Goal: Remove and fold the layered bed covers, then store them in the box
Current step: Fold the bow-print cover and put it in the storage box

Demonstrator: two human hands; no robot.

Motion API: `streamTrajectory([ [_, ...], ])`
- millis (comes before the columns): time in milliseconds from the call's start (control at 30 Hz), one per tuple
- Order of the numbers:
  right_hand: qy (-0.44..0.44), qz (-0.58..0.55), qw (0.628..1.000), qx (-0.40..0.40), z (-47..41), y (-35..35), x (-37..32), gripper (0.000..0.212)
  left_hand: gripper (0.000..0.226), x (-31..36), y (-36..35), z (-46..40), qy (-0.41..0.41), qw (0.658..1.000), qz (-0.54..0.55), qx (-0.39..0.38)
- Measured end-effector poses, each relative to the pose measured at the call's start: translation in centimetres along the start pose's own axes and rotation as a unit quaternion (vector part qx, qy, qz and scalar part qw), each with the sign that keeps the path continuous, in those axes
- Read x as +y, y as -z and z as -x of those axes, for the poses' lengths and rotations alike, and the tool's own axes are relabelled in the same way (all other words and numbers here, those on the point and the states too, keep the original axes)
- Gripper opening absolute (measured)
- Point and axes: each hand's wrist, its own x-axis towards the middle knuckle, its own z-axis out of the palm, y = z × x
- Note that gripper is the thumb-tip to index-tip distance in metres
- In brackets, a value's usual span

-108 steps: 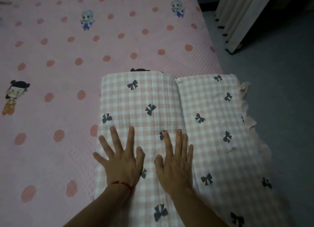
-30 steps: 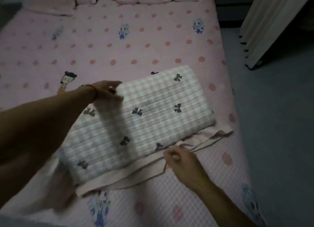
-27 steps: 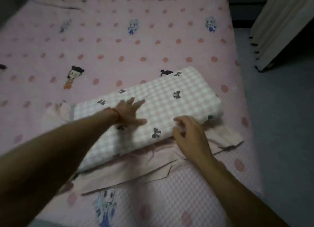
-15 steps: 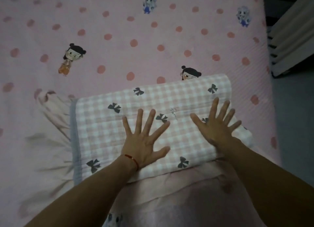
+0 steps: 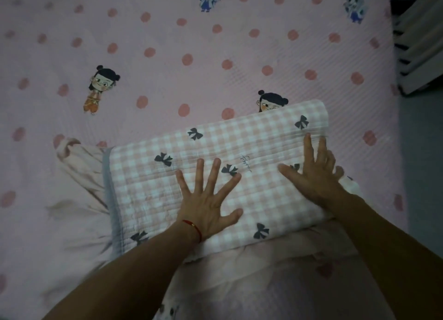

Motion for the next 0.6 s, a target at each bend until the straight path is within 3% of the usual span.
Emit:
streamTrajectory([
  [100,-0.052,-0.119,0.991,0.02,1.9,3.0,2.9,0.114,0.085,0.1,0.4,0.2,0.002,1.0,-0.003,-0.026],
  [200,-0.147,-0.246,0.956,-0.058,3.1,4.7,4.8,0.122,0.085,0.3,1.1,0.4,0.002,0.999,-0.008,-0.049],
  [267,-0.164,-0.302,0.932,-0.112,3.0,5.5,5.6,0.111,0.086,0.2,1.3,0.4,0.003,0.998,-0.004,-0.058],
  [400,-0.178,-0.398,0.879,-0.196,3.3,7.8,5.8,0.062,0.087,0.0,1.2,0.3,0.002,0.998,0.002,-0.062],
  [600,-0.068,-0.389,0.904,-0.167,7.9,10.8,2.9,0.038,0.085,-0.2,0.5,0.3,-0.003,0.998,0.011,-0.059],
])
